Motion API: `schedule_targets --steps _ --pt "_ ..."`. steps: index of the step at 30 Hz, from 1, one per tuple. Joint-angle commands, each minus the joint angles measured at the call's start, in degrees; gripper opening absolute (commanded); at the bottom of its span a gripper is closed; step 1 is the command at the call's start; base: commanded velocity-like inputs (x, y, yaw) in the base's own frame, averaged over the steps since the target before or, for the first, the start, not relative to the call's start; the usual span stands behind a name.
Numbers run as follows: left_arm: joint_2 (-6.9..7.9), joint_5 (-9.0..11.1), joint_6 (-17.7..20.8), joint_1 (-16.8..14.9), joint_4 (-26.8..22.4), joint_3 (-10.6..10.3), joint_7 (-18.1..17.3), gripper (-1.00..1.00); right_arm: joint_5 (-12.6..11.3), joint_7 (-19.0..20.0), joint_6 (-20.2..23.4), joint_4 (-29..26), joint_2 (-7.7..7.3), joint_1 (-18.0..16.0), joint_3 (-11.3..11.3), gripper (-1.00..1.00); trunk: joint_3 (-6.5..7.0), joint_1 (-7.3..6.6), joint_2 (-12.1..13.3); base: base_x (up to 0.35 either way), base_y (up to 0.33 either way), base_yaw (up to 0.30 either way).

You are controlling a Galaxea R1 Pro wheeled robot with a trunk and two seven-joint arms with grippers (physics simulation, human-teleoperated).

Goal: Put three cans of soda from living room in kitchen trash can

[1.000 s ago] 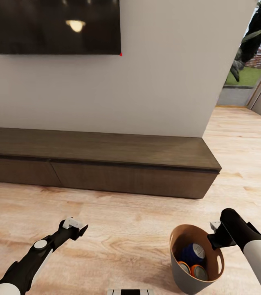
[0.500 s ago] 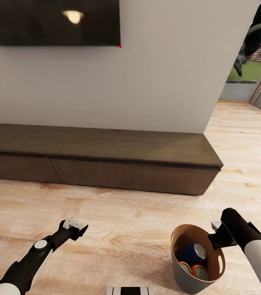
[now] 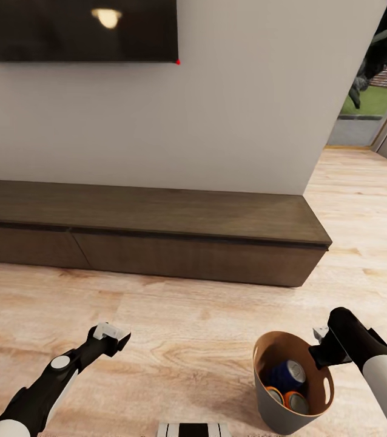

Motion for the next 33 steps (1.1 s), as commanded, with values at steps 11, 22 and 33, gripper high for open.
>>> schedule_targets --steps 11,22,33 --pt "-0.01 0.08 -0.01 -0.04 0.02 -0.04 0.0 1.0 -0.59 0.04 0.01 0.4 0.01 0.07 -0.2 -1.0 -0.02 0.02 0.01 0.0 0.0 0.0" --pt "-0.01 0.04 -0.01 -0.02 0.02 -0.04 0.0 1.0 -0.57 0.04 0.01 0.4 0.03 0.07 -0.2 -1.0 -0.02 0.02 0.01 0.0 0.0 0.0" --pt "-0.01 0.04 -0.01 -0.02 0.02 -0.04 0.0 1.0 -0.57 -0.03 0.01 0.4 0.07 0.14 -0.22 1.0 -0.02 0.02 0.01 0.0 0.0 0.0"
